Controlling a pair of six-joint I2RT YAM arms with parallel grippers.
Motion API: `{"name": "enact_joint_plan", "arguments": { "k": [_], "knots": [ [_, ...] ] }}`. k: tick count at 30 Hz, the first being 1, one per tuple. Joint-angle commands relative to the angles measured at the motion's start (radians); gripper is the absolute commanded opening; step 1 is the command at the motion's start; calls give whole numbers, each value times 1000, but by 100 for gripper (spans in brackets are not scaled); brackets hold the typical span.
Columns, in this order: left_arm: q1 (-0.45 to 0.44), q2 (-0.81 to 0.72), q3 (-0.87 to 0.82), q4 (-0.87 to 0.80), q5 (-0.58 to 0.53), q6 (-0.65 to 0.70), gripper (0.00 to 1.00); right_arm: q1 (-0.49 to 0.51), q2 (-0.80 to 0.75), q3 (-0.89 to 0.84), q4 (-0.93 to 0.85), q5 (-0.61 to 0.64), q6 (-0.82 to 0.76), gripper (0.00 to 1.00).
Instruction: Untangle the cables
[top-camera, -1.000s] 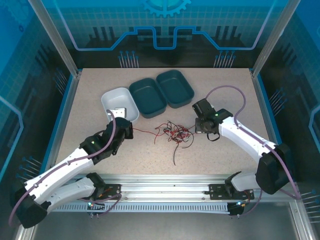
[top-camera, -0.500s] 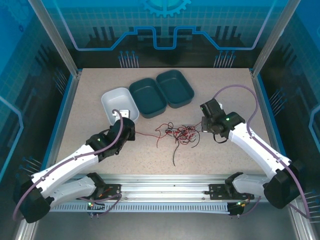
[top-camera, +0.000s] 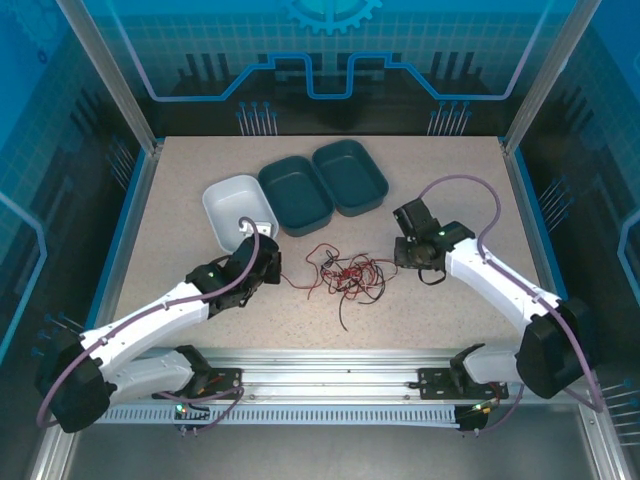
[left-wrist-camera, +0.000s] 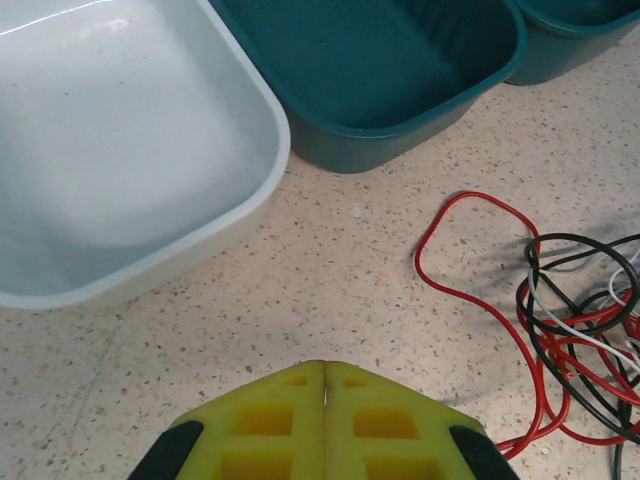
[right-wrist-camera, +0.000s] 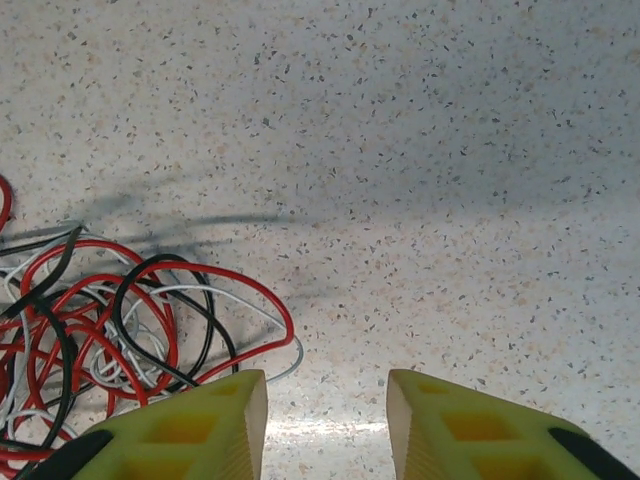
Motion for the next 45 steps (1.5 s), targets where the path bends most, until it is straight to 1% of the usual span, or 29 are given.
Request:
{"name": "enact_joint_plan", "arguments": {
  "k": [1, 5, 9, 14, 17, 22, 25, 27, 35, 39, 42, 45],
  "knots": [
    [7, 3, -5, 25, 34, 0, 0, -62, 9, -36, 60, -118, -12, 38],
    [7, 2, -4, 28, 42, -5, 0, -108, 40, -81, 155, -272, -50, 38],
    [6, 1, -5, 30, 52, -7, 0, -140, 108, -81, 207, -350, -107, 38],
    [8, 1, -9, 29, 57, -16, 0, -157, 194, -50, 214, -371, -158, 38],
    [7, 3, -9, 30, 57, -23, 0, -158, 240, -35, 212, -377, -171, 37],
    [6, 6, -7, 27, 52, -25, 0, -157, 293, -29, 245, -420, -172, 35],
    [8, 10, -6, 27, 52, -26, 0, -152, 303, -19, 248, -412, -172, 33],
    [7, 14, -6, 27, 56, -26, 0, -147, 298, -10, 245, -397, -174, 32],
    [8, 26, -5, 41, 58, -28, 0, -113, 269, -8, 263, -333, -184, 37],
    [7, 33, -6, 44, 61, -31, 0, -80, 288, 11, 238, -258, -190, 38],
    [7, 34, -5, 44, 59, -29, 0, -71, 303, 22, 227, -237, -197, 36],
    [8, 33, -5, 44, 57, -29, 0, -64, 305, 27, 226, -236, -200, 31]
  ]
}}
